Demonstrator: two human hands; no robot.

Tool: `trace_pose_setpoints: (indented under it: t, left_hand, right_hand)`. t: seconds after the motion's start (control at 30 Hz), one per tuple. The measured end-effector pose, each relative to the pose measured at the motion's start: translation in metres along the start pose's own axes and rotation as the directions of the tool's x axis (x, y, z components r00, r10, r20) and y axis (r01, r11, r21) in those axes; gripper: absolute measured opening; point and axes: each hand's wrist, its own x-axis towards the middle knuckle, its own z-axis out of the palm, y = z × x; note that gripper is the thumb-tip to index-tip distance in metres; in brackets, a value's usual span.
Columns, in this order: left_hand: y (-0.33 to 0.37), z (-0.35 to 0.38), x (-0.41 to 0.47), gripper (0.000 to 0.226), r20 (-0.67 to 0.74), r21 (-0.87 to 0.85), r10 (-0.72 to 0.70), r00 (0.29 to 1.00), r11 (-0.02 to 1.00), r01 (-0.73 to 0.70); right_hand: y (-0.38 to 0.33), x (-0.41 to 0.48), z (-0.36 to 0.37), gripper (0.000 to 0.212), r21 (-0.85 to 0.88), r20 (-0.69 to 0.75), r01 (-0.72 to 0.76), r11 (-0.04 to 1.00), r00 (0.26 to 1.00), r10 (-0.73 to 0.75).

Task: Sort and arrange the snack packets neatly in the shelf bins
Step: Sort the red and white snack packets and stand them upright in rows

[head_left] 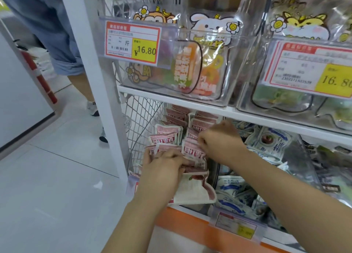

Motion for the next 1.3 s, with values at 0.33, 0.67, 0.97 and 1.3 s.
trace_pose_setpoints:
  t: [0.33,0.67,0.97,1.3]
  left_hand:
    - [-0.006,0.010,-0.002,0.028,-0.071,0.004,0.004,0.997,1.000,-0.003]
    - [-0.002,0.017,-0.008,0.045,-0.235,-0.152,-0.065,0.970,0.988,0.030]
    - [-0.008,0.025,-0.002,0.036,-0.329,-0.202,-0.071,0.941,0.979,0.003]
    - [-0.019,-0.003,-0.014,0.022,-0.259,-0.504,-0.100,0.961,0.862,-0.046]
  right_hand:
    - [0.010,0.001,-0.005,0.016,0.104,-0.001,-0.025,0.994,1.000,0.025]
    - [0.000,-0.009,-0.016,0.020,0.159,-0.030,0.062,0.985,0.998,-0.058]
    - [-0.018,-0.076,-0.014,0.064,0.261,0.175,0.278,0.924,0.928,-0.328]
    - [-0.018,-0.075,-0.003,0.028,0.302,-0.136,0.304,0.904,0.952,-0.275]
